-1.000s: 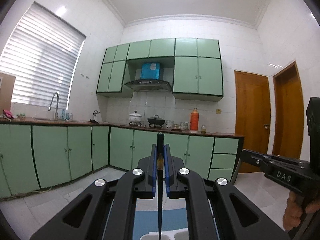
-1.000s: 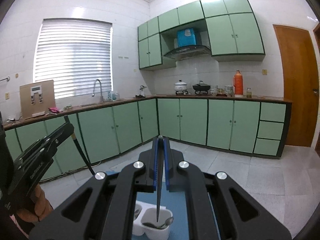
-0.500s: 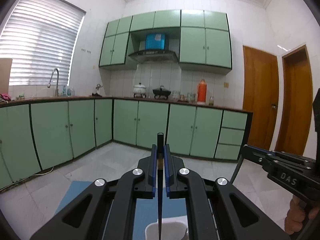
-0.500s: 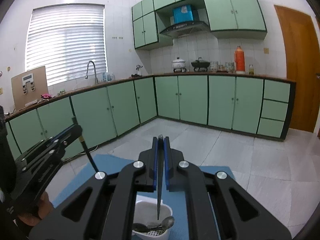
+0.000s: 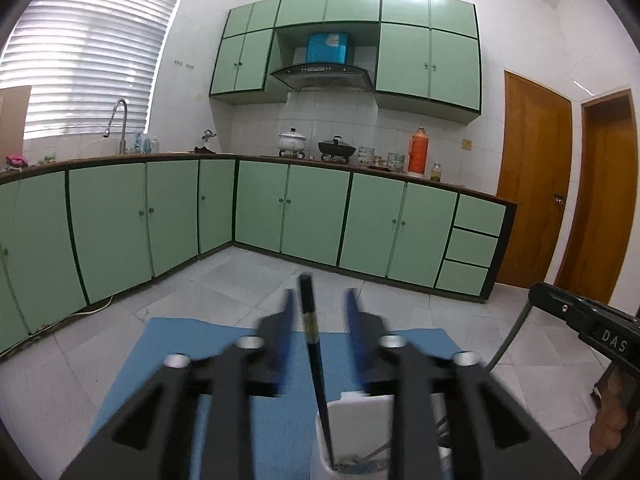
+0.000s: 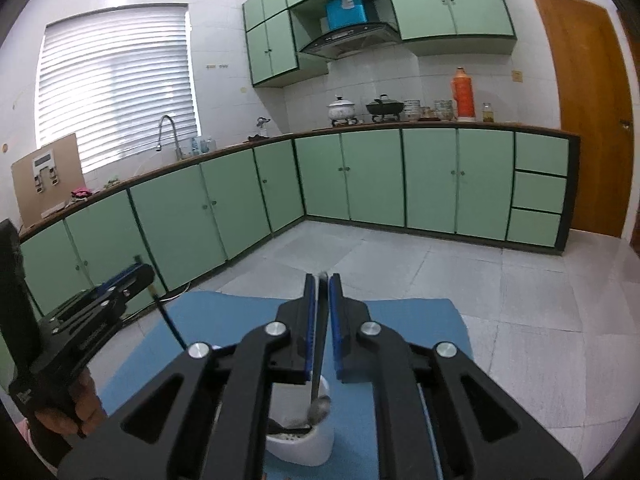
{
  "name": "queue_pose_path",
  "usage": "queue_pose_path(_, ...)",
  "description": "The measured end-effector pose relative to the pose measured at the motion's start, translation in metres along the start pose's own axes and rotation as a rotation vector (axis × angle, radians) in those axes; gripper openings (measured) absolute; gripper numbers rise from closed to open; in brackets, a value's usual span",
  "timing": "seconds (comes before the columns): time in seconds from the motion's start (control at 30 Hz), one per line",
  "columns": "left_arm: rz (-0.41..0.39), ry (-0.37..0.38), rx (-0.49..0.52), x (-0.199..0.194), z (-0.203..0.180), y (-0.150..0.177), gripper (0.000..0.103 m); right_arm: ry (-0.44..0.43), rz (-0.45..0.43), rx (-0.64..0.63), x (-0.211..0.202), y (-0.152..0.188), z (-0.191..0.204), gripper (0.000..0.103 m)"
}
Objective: Organize utensils
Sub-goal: 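Lift both chopsticks and lower them into the white holder, then open both tools and pull back from the holder toward the chopsticks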
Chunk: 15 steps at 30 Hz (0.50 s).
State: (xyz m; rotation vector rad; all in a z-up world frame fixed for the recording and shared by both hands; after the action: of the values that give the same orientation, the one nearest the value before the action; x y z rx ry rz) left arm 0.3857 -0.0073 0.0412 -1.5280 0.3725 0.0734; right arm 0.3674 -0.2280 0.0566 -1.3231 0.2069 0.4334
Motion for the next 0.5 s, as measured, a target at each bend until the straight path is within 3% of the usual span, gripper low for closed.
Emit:
queue_pose_path(0.07,-0.02,-0.004,-0.007,-0.01,0.003,-0.001,0.052,0.011,-0.014,0.011,-0.006,0.0,-0.005,0.034)
queue_pose_path(0.13,-0.03,-0.008,-0.013,-0.018,0.006,-0.002,0.061,0.015,-0.021,0.015,-0.012,0.0,-0.006,0.039)
queue_pose_path(0.23,-0.047,-0.017,-0.02,-0.033,0.01,-0.001,0.07,0.026,-0.051,0.013,-0.028,0.002,-0.007,0.055)
queue_pose_path(0.5,-0.069,-0.026,-0.017,-0.088,0.01,0.018,0.088,0.025,-0.087,-0.05,-0.076,0.034,0.008,0.071)
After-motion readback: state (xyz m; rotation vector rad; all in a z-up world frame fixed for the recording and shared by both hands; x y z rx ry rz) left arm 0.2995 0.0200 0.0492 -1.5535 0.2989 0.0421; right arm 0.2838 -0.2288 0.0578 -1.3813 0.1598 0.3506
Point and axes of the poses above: each gripper's, at about its wrist camera, not at the fingertips, and x roughly the way its jaws point, z to its left, y to its underside, the point moved 5 cm from there along x, roughly the way its jaws point, and after that the axes turned 7 degrees about x, right-handed, at the moved point
